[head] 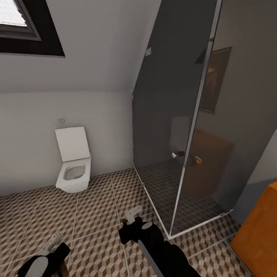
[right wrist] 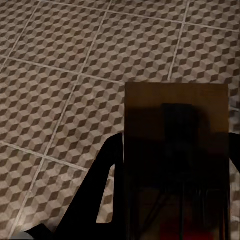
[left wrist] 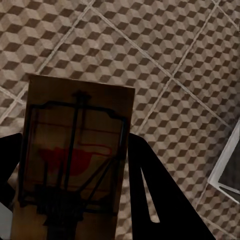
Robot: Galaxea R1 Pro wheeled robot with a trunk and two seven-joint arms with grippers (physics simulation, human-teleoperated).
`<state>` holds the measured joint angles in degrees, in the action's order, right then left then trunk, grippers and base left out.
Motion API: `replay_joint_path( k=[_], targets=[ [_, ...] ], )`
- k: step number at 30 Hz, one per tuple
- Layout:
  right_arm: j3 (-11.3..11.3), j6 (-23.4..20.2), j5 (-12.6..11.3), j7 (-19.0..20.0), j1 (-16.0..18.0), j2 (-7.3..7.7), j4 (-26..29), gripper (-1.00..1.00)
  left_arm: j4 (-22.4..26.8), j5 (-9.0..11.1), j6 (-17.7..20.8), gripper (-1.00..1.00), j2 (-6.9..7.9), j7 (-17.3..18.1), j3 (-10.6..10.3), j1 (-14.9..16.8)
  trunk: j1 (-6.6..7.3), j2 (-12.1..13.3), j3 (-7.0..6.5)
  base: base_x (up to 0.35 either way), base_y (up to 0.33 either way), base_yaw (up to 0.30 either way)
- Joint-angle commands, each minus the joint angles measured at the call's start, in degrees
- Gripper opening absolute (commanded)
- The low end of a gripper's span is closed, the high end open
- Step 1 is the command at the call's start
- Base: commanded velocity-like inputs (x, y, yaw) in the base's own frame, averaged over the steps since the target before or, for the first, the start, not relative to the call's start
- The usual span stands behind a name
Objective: Take the four mousetraps from the cabinet in the bathroom and place them on the bathroom floor. Make sure all four end up on the same floor surface, and ensure that at least two of them are either under or directly next to the same bathroom sink.
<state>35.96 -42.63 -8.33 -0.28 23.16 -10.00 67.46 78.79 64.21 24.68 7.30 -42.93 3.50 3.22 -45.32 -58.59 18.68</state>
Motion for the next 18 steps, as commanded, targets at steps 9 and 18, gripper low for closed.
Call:
replay_joint_path(
  k=[9, 18],
  targets=[
    [-0.6, -1.3, -1.9, 1.1, 6.6, 0.0, -9.6, -1.0, -5.9, -3.5, 0.8, -1.0, -0.11, -9.6, -7.4, 11.0, -1.98, -3.6, 1.87, 0.0, 0.0, 0.267],
    [-0.8, 1.5, -3.7, 1.7, 8.4, 0.0, -12.6, -1.0, -24.4, -5.0, 0.2, -1.0, -1.52, 1.3, -19.9, 21.1, -3.96, -7.2, 3.54, 0.0, 0.0, 0.283]
  ],
)
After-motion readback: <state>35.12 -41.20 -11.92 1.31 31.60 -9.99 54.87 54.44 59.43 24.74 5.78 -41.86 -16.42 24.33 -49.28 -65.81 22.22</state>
